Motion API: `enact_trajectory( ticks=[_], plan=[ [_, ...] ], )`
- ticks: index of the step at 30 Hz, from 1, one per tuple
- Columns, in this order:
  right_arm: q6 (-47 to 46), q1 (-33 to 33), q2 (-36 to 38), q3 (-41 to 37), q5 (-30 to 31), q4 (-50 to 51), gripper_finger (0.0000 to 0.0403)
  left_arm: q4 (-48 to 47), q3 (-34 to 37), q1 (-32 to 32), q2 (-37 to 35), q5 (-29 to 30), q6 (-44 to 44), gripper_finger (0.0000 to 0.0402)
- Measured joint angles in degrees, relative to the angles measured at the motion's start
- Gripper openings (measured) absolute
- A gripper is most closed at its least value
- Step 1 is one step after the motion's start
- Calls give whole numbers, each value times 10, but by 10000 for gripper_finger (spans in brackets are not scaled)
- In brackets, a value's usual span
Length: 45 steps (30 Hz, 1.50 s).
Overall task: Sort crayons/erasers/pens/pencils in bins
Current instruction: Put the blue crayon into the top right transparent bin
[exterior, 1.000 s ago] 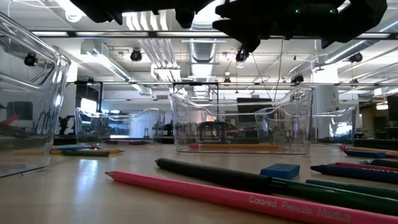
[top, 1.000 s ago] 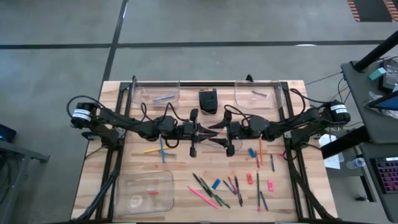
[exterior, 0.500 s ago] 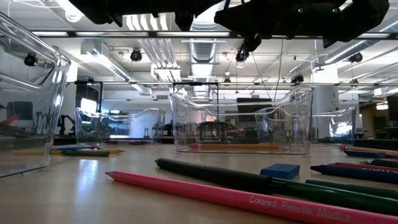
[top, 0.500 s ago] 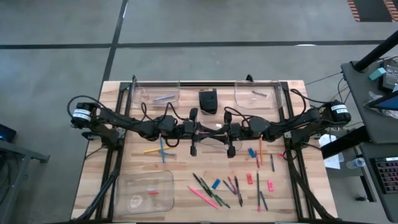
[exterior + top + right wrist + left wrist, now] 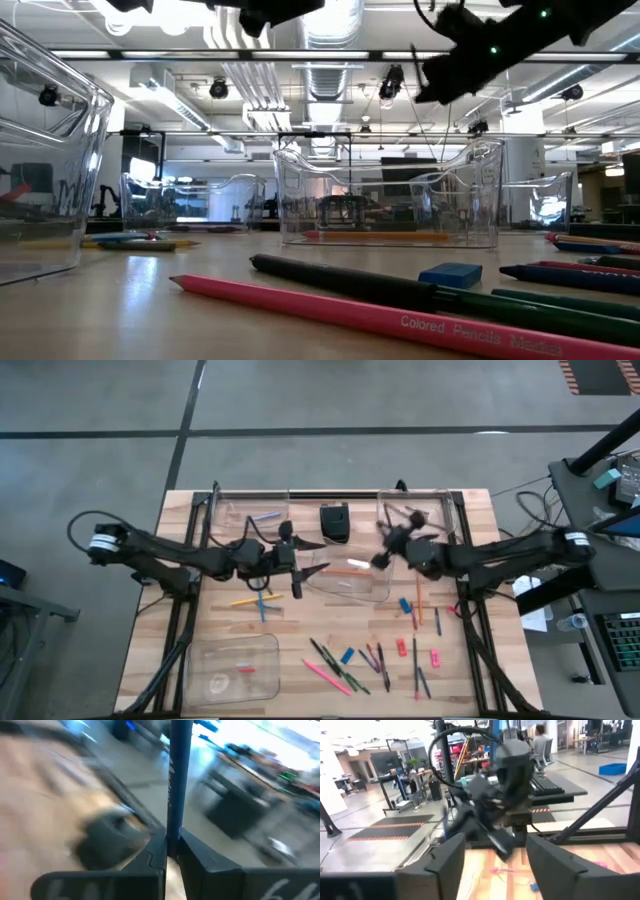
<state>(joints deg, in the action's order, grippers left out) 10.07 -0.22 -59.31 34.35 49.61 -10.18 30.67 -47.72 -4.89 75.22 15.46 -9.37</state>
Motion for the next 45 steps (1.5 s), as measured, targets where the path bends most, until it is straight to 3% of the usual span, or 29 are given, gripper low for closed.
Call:
enact_trajectory(
  ticks=[2,4,10,14,26,36,40,45],
  plan=[
    [-27,-41,26,1,-9,65,19,9,5,0,-3,0,0,213],
    [-71,-100,44,0,-57,127,19,20,8,0,-1,0,1,217],
    [-130,-312,64,0,-322,202,19,23,10,0,4,0,15,218],
    [-131,-392,57,0,-417,206,34,23,11,0,4,0,15,218],
    [-105,-418,41,0,-405,200,41,23,12,0,4,0,15,218],
    [-152,-418,38,0,-410,194,45,23,12,0,4,0,15,218],
    [-196,-417,38,0,-466,218,63,19,12,0,4,0,15,219],
    [-216,-417,38,9,-531,272,120,12,14,0,4,0,15,219]
  ],
)
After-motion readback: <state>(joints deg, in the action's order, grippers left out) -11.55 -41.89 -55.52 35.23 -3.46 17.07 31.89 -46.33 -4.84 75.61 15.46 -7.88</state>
